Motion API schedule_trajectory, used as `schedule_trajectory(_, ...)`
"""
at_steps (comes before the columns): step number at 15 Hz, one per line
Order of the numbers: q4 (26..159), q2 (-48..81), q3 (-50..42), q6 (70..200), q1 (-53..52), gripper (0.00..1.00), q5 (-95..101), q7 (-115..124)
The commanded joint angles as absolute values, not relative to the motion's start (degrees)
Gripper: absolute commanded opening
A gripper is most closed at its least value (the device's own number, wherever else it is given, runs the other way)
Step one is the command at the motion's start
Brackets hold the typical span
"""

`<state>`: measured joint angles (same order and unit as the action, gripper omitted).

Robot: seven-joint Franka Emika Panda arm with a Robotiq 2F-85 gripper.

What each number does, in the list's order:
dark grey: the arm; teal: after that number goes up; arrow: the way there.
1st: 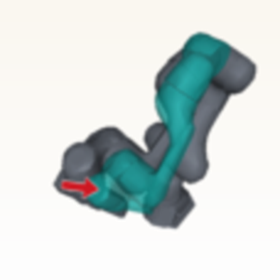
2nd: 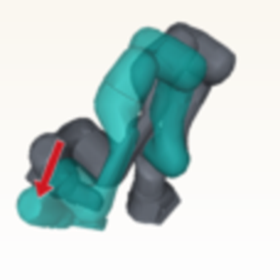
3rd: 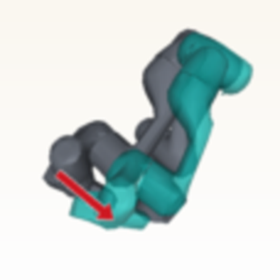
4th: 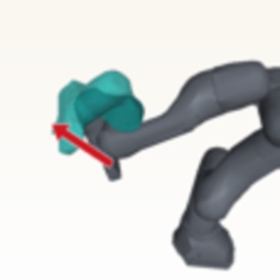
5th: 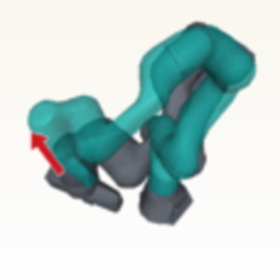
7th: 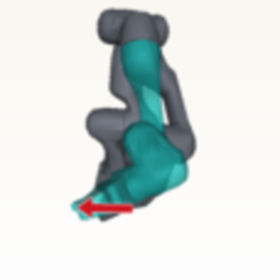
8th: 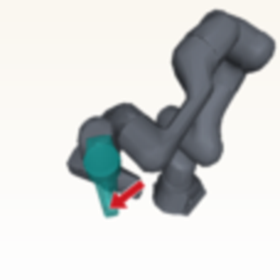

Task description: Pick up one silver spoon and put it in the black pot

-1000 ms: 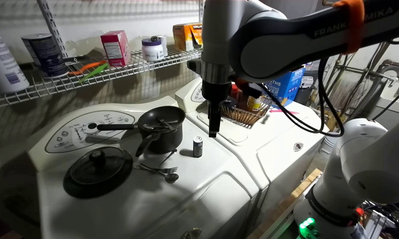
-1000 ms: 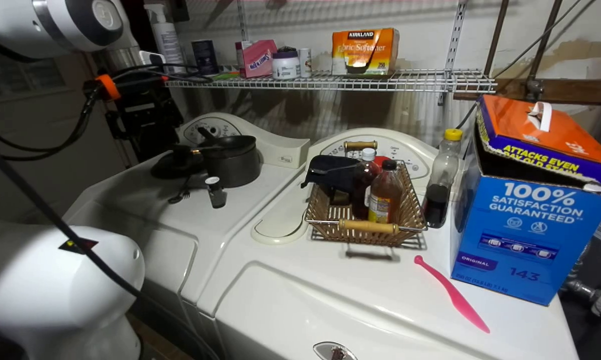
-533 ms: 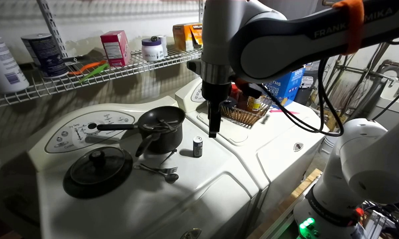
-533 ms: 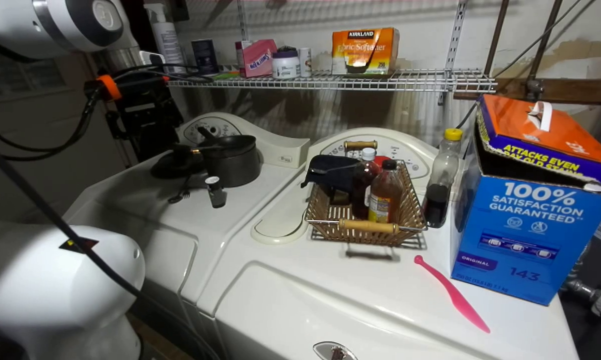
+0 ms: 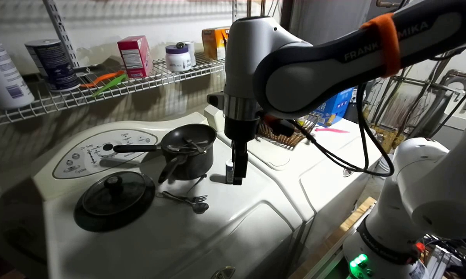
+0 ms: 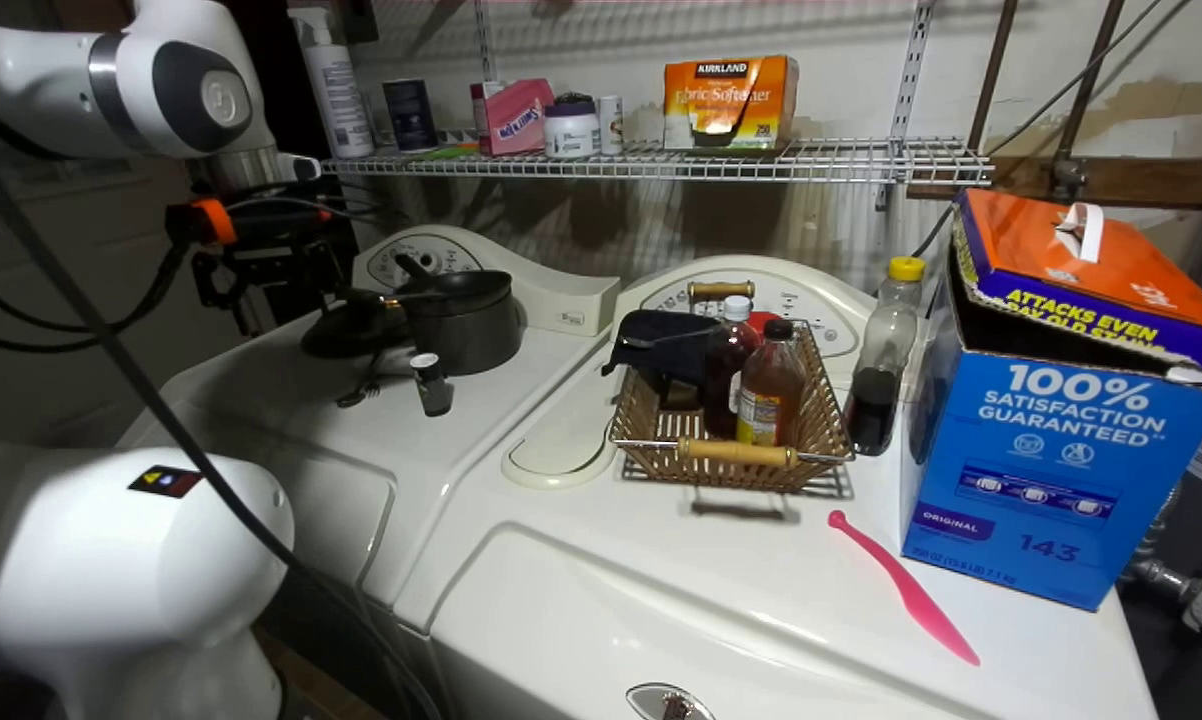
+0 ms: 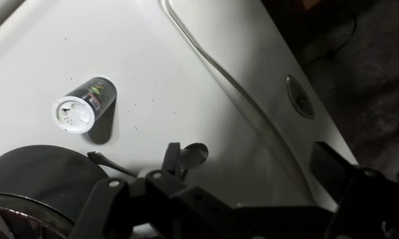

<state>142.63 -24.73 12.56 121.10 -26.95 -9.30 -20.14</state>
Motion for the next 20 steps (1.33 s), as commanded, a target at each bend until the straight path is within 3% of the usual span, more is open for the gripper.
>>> schedule_trajectory(1, 145.09, -22.09, 13.73, 130.19, -28.20, 1.00, -13.86, -21.18)
schedule_trajectory(5, 149.09, -20.20, 14.63, 141.84, -30.27, 1.00, -13.63, -26.55)
schedule_trajectory(6, 146.97, -20.81, 14.98, 137.02, -29.00, 1.00, -12.23, -22.23)
schedule_trajectory(12, 148.57, -20.18, 14.85, 140.45, -29.92, 1.00, -12.13, -24.72)
schedule_trajectory(20, 152.00, -14.27, 17.00, 154.34, -31.82, 1.00, -6.55, -30.13)
